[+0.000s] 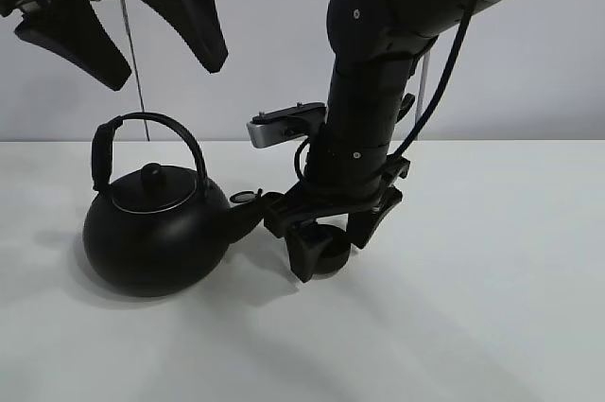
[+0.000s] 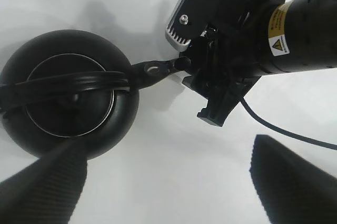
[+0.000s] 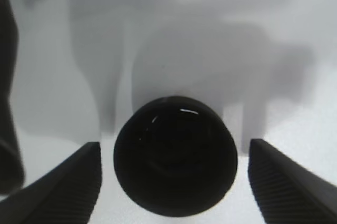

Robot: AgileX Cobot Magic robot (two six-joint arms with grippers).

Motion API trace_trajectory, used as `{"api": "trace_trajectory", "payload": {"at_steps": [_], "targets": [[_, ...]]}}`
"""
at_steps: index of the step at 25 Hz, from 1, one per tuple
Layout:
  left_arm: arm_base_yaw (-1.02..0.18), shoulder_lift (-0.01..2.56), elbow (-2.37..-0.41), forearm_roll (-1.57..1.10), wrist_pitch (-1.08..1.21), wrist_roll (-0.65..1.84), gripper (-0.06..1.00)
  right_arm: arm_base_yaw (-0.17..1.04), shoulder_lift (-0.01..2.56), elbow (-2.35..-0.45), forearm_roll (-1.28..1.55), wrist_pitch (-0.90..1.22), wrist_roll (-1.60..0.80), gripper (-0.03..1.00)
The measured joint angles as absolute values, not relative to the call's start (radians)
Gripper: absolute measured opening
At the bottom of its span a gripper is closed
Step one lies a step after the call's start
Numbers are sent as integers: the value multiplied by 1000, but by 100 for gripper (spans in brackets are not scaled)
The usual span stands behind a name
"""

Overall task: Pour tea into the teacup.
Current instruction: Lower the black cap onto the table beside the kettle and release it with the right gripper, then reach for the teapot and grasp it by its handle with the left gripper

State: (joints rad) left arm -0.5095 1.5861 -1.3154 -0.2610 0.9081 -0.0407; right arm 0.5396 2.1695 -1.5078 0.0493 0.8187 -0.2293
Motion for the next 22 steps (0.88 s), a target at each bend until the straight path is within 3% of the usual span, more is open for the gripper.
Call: {"api": "trace_trajectory", "payload": {"at_steps": [4,9,18,22], "targets": [[-510,1586,-1315,-261,908,-41,61,540,2156,-1508,36,843,-204,60],[-510,1586,-1315,-261,907,-41,61,520,2064,-1508,-16,904,-142,62],[-510,1586,-1315,-261,906,-41,61,335,1896,-1508,94,1000,33,62],[-510,1586,-1315,-261,905,-41,61,318,1850,-1508,131,1020,52,62]]}}
